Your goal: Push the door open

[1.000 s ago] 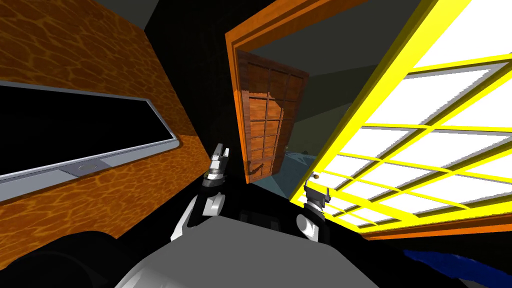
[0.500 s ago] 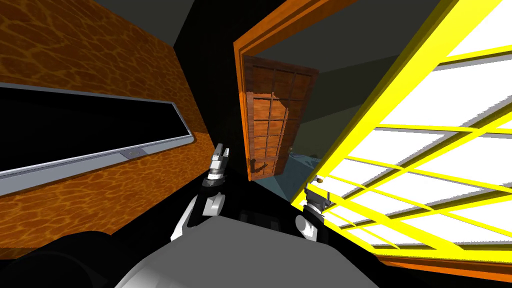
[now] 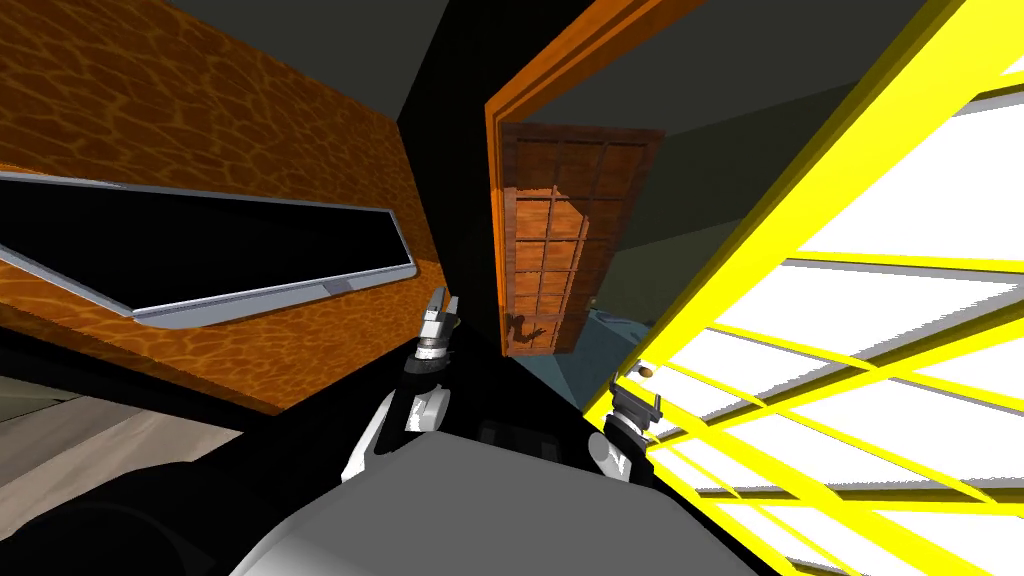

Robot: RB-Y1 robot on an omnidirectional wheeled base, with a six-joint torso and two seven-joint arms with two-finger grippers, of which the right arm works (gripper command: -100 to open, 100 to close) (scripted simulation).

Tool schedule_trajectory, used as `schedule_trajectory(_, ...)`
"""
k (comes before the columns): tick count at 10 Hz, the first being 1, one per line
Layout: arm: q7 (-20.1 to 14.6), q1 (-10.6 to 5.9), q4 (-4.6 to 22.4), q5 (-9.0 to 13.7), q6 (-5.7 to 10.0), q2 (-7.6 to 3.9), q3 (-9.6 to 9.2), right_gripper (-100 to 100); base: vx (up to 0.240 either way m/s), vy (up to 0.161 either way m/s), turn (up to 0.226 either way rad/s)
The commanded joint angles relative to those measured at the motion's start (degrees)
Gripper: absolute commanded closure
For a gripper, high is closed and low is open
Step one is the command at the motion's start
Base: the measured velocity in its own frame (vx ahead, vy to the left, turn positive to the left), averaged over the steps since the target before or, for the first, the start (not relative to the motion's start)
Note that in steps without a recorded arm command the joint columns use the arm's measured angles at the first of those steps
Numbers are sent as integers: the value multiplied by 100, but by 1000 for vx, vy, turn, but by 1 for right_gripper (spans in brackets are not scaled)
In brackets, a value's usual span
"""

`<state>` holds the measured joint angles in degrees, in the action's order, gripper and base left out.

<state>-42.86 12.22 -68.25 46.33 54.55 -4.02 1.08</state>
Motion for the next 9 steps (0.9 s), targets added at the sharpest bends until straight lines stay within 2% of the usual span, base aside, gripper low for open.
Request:
schedule_trajectory(1,-110,-60,173,101,71,29,7,-100,-80,-146,249)
schedule_trajectory(3,-278,-121,412,265,174,92,15,-100,-117,-131,291)
schedule_trajectory(6,-513,-206,746,494,317,191,26,-100,-132,-181,325)
schedule_trajectory(9,-708,-277,1024,685,437,295,35,-100,-93,-160,247)
